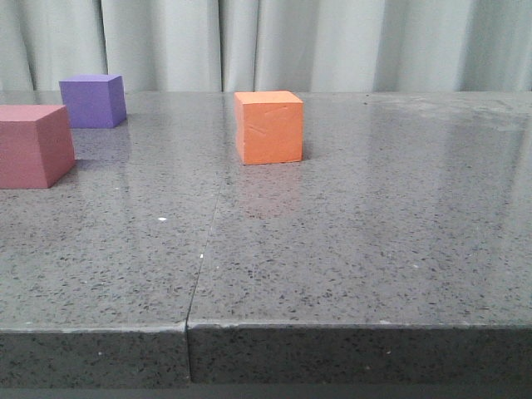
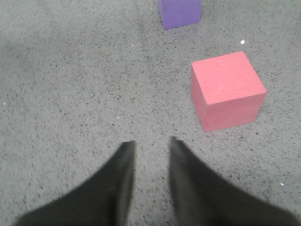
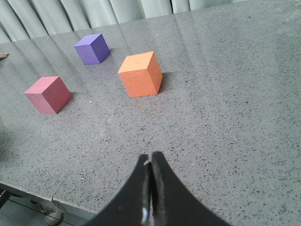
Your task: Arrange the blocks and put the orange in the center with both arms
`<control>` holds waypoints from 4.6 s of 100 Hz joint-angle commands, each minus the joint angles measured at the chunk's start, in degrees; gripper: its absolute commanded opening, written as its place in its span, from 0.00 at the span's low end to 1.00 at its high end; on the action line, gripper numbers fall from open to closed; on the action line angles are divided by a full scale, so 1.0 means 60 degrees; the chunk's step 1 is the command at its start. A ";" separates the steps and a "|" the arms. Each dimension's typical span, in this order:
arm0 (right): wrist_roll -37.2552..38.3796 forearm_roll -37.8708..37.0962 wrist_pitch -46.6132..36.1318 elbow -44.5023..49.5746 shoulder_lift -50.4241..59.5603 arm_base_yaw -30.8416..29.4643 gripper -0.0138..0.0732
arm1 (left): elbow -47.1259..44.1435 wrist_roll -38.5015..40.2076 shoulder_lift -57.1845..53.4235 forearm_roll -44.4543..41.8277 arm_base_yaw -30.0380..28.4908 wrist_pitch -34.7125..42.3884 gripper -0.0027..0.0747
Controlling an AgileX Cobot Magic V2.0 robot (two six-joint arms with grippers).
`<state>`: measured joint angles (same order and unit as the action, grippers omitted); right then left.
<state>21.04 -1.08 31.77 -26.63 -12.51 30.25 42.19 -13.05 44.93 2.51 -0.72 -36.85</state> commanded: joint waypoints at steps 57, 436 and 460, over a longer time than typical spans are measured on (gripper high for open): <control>-0.0022 -0.0086 -0.0656 -0.0209 -0.0067 -0.0015 0.09 | 0.3678 -0.3785 0.3586 0.2461 0.2190 0.0237 0.81; -0.0022 -0.0086 -0.0664 -0.0209 -0.0067 -0.0015 0.09 | 1.1339 0.5349 0.9194 -0.2333 0.2826 -0.4714 0.37; -0.0022 -0.0086 -0.0664 -0.0209 -0.0067 -0.0015 0.09 | 1.0655 0.5966 0.9194 -0.3008 0.2826 -0.4742 0.37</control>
<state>21.18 -1.20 32.02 -26.63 -12.51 30.25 106.71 20.56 103.21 -13.97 16.36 -67.98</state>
